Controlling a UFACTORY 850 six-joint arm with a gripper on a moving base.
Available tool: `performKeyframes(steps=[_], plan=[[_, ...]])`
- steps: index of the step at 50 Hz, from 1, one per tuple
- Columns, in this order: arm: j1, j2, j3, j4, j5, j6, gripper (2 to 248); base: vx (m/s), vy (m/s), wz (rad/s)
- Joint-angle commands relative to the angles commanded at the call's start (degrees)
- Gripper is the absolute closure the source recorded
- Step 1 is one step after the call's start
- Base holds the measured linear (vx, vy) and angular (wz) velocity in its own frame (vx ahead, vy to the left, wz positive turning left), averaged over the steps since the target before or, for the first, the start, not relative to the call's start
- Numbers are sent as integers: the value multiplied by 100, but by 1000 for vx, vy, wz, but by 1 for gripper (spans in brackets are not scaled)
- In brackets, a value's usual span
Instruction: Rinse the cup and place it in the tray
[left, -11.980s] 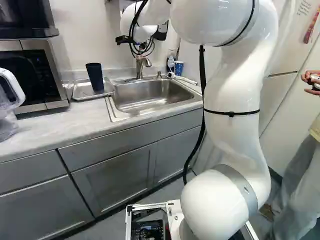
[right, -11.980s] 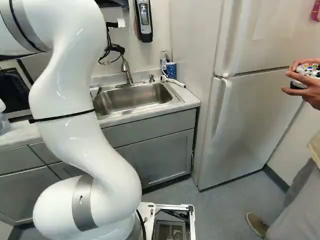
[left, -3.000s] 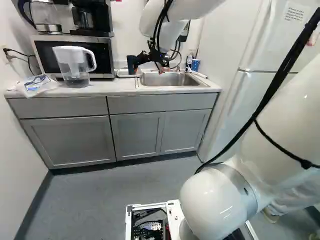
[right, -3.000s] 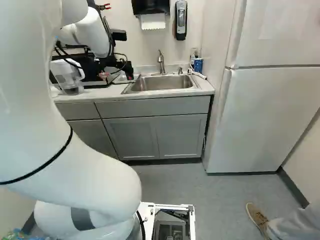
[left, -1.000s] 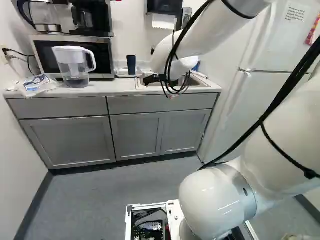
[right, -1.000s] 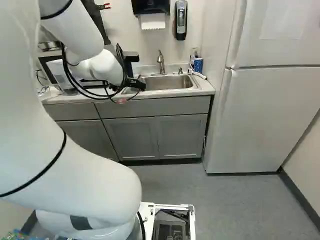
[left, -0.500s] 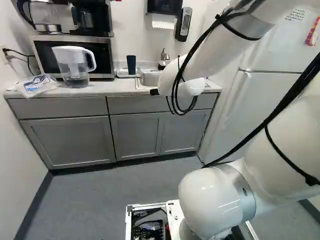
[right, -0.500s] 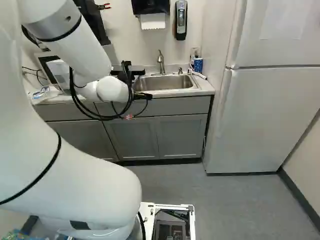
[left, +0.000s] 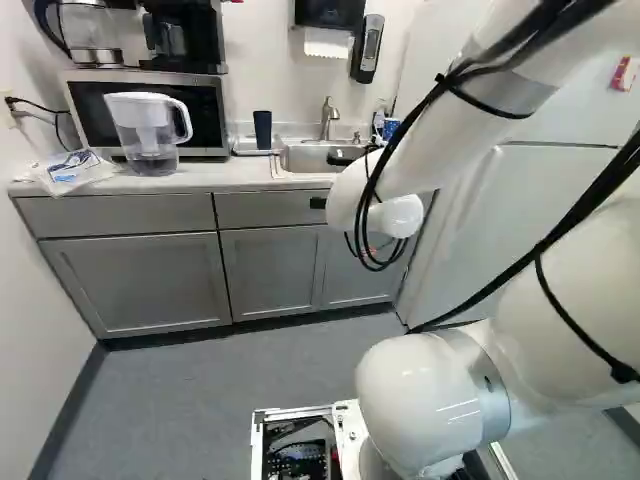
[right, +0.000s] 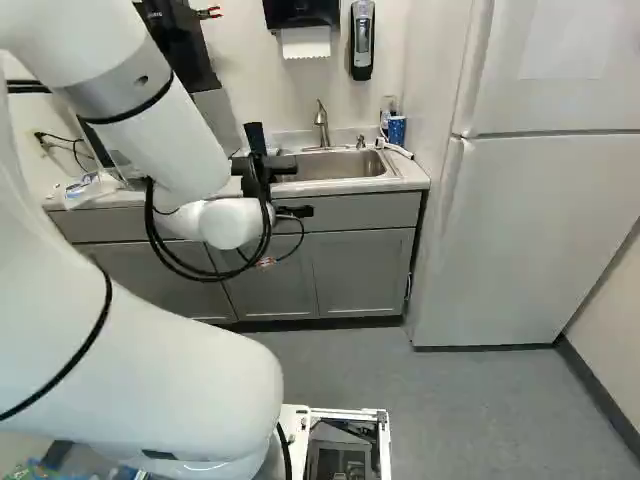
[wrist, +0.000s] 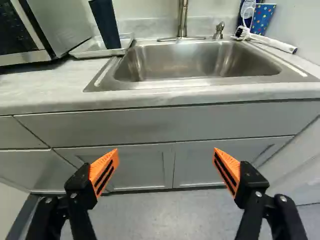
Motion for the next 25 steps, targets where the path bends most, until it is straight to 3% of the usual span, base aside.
performKeyframes(steps=[25], plan=[[-186, 114, 665, -56, 873, -53, 3, 0, 0, 0]])
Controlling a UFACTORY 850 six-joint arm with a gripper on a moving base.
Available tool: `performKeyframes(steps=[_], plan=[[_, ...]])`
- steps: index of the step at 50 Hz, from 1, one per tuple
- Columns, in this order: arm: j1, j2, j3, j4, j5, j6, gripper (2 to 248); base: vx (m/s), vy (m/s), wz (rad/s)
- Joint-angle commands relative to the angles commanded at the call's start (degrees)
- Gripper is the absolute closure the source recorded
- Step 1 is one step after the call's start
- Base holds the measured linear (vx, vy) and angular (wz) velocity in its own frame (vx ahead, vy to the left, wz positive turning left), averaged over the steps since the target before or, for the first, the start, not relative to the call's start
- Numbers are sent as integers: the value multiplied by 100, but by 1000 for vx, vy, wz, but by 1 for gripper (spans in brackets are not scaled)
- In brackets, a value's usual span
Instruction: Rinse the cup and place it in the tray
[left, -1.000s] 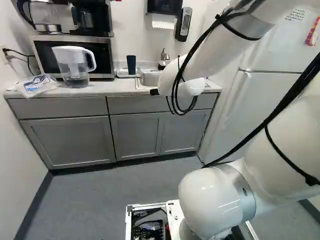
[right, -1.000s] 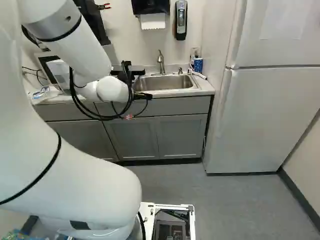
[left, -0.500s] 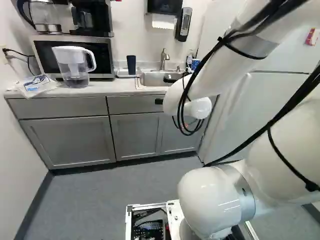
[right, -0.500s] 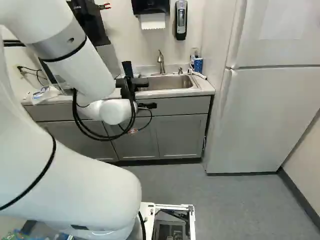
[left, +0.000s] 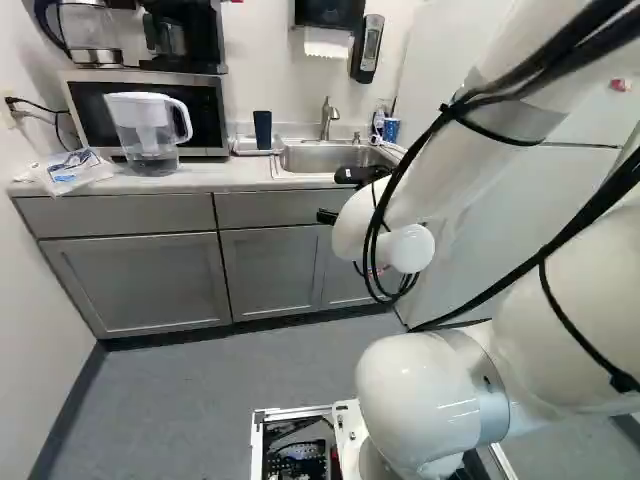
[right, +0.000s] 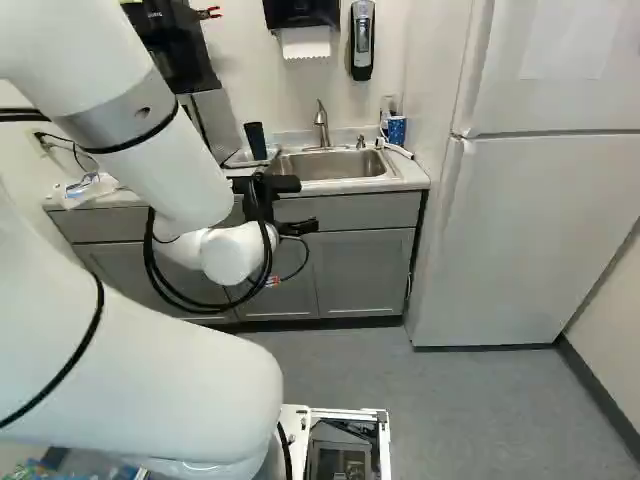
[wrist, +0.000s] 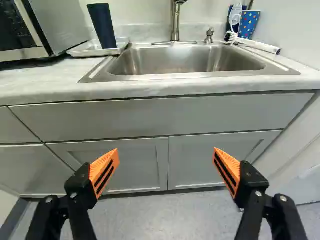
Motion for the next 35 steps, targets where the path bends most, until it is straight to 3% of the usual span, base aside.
performKeyframes(steps=[35], plan=[[-115, 71, 411, -35, 539, -33, 3, 0, 0, 0]])
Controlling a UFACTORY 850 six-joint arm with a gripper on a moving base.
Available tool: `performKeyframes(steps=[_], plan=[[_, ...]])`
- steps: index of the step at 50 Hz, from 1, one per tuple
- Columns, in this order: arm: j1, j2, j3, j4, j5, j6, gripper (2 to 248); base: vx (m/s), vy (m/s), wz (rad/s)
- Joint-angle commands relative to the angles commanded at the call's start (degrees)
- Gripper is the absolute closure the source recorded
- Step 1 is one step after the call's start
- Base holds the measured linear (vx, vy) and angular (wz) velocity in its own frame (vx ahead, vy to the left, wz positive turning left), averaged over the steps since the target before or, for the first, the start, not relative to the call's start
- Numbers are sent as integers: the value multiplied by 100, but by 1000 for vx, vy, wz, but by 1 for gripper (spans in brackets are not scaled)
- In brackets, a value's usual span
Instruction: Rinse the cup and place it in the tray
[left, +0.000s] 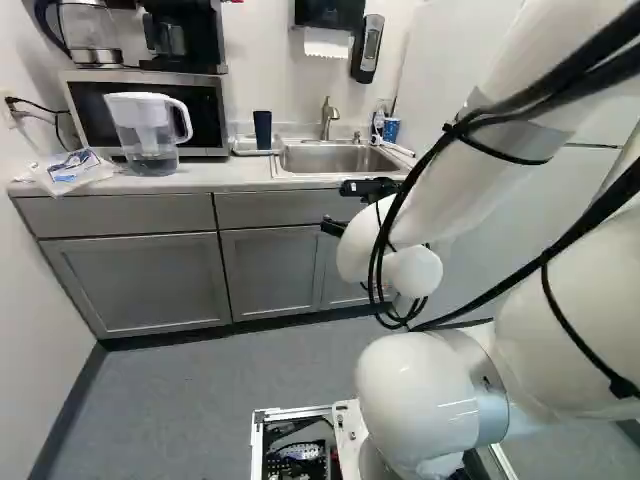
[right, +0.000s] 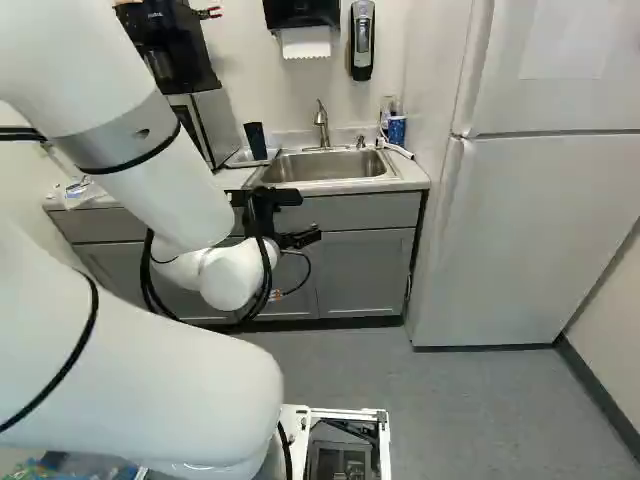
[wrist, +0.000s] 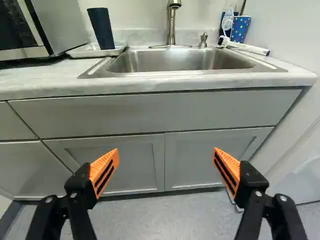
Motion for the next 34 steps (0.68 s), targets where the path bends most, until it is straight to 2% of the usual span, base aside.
performKeyframes(steps=[34], plan=[[-3, 2, 11, -1, 14, -1, 3, 0, 0, 0]])
